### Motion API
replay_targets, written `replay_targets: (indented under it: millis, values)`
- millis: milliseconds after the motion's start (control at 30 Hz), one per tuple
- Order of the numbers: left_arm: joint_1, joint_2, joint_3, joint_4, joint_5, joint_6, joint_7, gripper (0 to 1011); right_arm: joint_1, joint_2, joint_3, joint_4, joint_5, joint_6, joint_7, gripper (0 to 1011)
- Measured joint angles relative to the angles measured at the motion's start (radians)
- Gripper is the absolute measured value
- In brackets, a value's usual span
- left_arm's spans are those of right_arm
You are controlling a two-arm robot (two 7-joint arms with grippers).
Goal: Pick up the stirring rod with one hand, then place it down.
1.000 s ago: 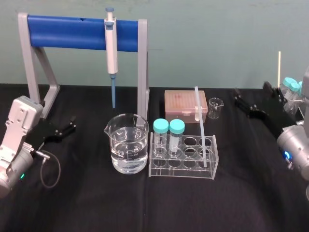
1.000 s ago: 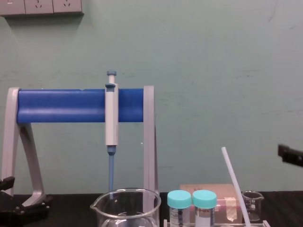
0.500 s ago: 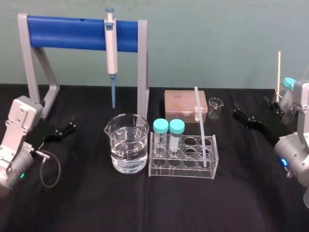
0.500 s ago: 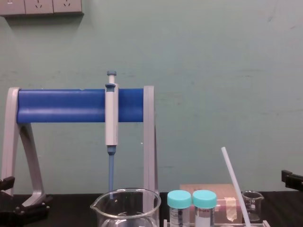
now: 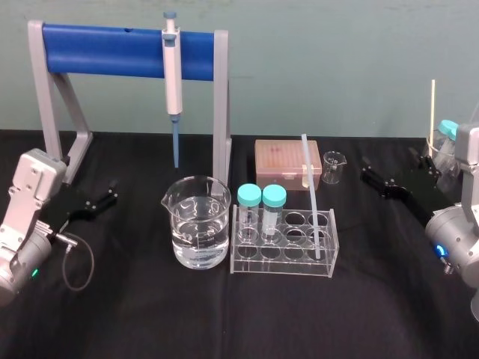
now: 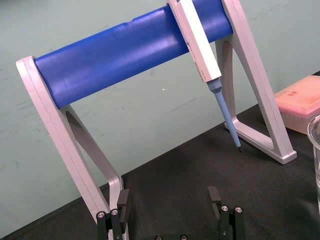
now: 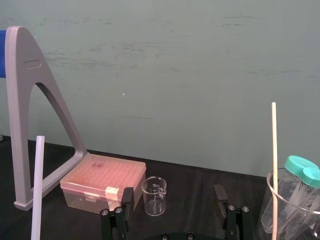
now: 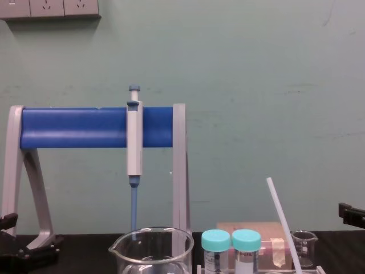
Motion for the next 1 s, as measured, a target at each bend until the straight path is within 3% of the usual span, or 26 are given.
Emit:
replay_targets:
  millis: [1000]
  values:
    - [0.0,0.0,0.0,0.0,0.0,0.0,0.0,1001,0.0,0.001,0.0,-0.001,0.002,-0.002,0.002,1003]
